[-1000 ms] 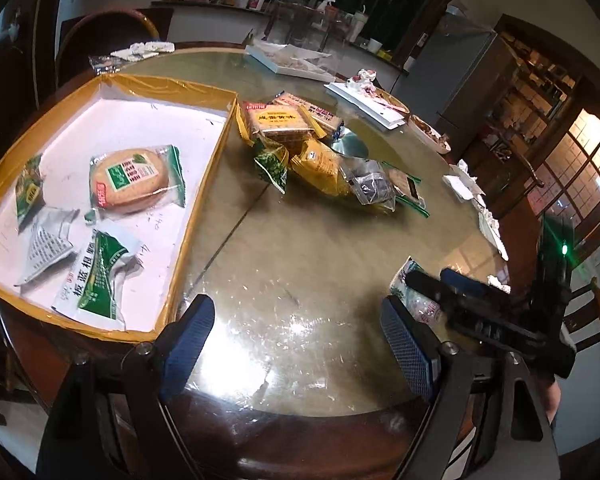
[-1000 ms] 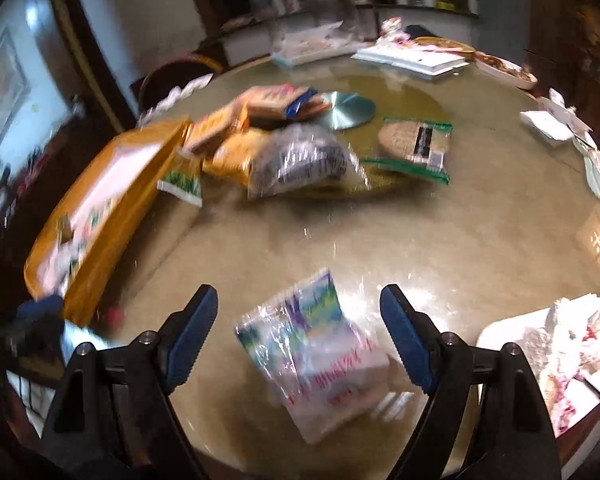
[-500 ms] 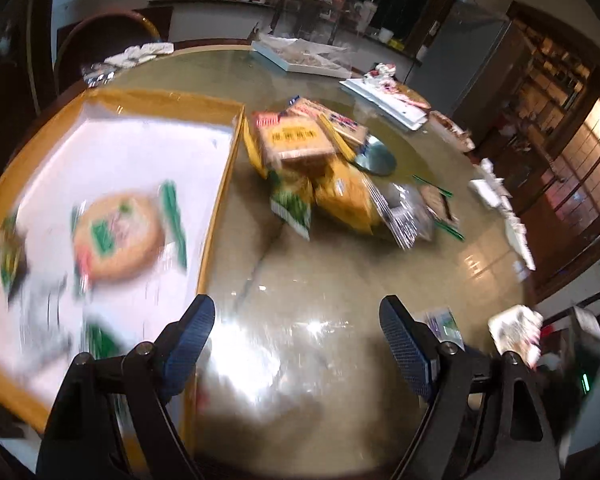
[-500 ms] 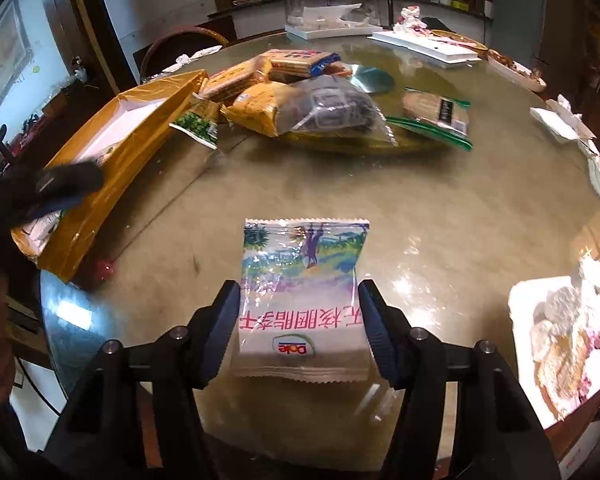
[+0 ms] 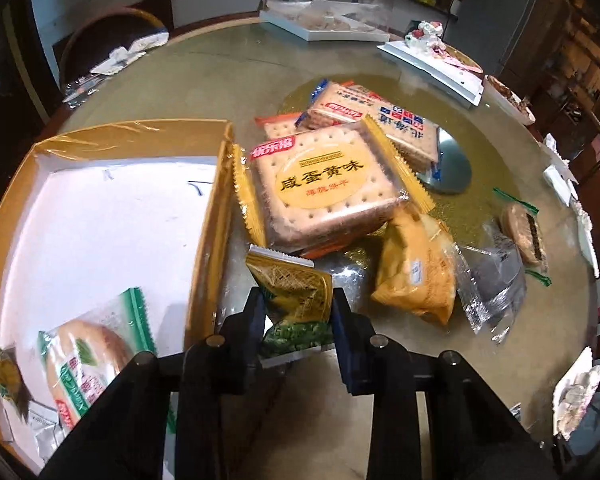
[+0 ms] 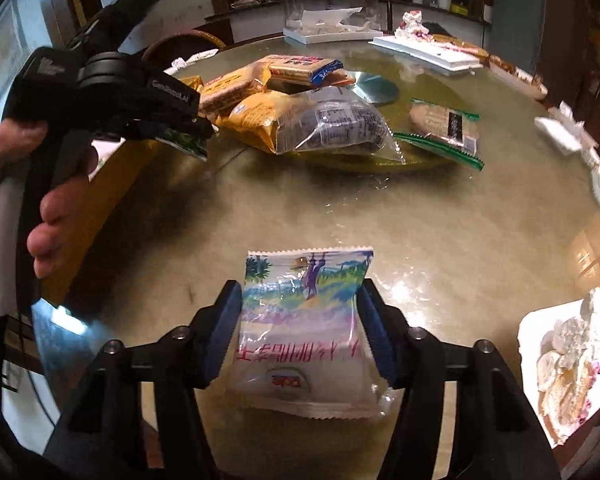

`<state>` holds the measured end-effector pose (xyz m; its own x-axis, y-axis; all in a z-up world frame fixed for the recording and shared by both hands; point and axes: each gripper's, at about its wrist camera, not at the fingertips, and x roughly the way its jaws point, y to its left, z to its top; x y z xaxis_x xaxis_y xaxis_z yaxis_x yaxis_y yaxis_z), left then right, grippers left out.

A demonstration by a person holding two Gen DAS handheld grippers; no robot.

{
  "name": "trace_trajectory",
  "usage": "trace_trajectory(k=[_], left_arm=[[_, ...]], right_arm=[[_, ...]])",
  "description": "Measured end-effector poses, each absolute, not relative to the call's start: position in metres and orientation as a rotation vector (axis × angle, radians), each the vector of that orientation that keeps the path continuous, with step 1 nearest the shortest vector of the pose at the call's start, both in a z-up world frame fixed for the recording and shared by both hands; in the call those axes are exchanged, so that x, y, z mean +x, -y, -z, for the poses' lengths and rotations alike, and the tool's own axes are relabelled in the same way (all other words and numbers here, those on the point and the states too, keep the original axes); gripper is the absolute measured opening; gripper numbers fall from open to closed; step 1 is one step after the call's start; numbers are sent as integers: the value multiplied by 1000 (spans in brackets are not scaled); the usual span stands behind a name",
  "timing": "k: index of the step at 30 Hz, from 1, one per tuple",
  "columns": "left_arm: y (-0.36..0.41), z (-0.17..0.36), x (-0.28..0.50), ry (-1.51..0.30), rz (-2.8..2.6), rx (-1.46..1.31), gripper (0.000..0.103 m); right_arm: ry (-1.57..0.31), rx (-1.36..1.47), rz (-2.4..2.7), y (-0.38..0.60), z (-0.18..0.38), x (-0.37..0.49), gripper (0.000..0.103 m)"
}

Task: Organize snacks
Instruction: 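Move both packets into the tray and open both grippers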

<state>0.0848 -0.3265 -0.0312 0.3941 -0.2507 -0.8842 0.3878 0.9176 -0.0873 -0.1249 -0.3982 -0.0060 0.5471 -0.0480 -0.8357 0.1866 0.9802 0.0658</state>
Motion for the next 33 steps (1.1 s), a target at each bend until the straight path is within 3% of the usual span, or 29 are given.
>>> trace_trajectory(k=[12, 21, 23, 33], left_arm=[[252, -9, 4, -998, 562, -173, 27], [146, -61, -17, -826, 484, -356, 27], [126, -61, -6, -816, 424, -355, 27], [92, -20, 27, -882, 369, -412, 27]], right_arm=[[-888, 272, 55, 399, -9, -142, 35], [-820, 256, -101, 355, -45, -112, 31], [-815, 257, -168, 338, -54, -92, 12], [-858, 258, -302, 278, -61, -9, 10]])
